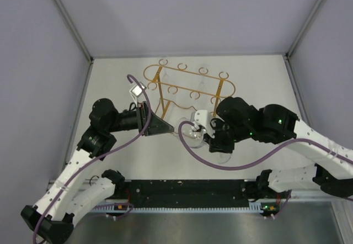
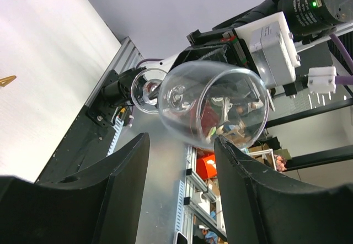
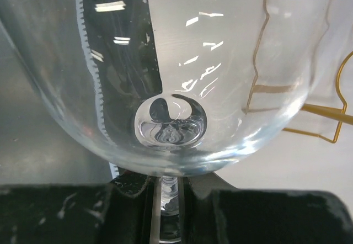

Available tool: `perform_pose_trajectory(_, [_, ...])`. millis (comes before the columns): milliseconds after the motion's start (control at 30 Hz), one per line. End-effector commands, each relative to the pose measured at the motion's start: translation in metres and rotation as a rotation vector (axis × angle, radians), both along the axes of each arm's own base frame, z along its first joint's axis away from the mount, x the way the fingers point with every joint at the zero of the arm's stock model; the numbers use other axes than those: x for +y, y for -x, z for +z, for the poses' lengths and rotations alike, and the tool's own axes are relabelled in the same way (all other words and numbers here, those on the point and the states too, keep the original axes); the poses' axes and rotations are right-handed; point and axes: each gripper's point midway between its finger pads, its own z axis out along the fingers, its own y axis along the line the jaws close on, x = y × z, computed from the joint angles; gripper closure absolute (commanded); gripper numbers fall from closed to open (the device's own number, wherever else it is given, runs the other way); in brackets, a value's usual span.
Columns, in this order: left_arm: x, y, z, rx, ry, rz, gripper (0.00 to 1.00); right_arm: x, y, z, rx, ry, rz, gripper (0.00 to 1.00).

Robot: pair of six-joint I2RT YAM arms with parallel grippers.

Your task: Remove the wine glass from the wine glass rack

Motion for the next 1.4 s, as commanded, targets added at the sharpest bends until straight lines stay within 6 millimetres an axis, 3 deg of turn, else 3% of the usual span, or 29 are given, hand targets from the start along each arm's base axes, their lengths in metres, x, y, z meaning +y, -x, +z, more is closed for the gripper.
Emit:
perform_pose_trajectory(0, [-0.003, -0.001, -0.003, -0.04, 0.007, -0.011, 0.44, 0.019, -0.005, 0.024, -0.063, -0.077, 0.033, 1.0])
perform_pose_trajectory(367, [-0.003, -0.002, -0.01, -0.046, -0.014, -0.009, 0.45, 0.017, -0.008, 0.024, -0.074, -0.057, 0.012, 1.0])
perform_pose_trajectory(467, [-0.003, -0.003, -0.014, -0.044, -0.021, -0.008, 0.55, 0.018, -0.008, 0.025, -0.082, -0.052, 0.012, 1.0])
perform_pose_trajectory(800, [-0.003, -0.007, -0.023, -0.051, -0.06, 0.007, 0.72, 0.02, -0.014, 0.027, -0.101, -0.03, -0.013, 1.0])
perform_pose_trajectory(1367, [-0.006, -0.02, -0.042, -0.058, -0.136, 0.041, 0.88, 0.009, -0.029, 0.03, -0.149, -0.006, -0.112, 0.97])
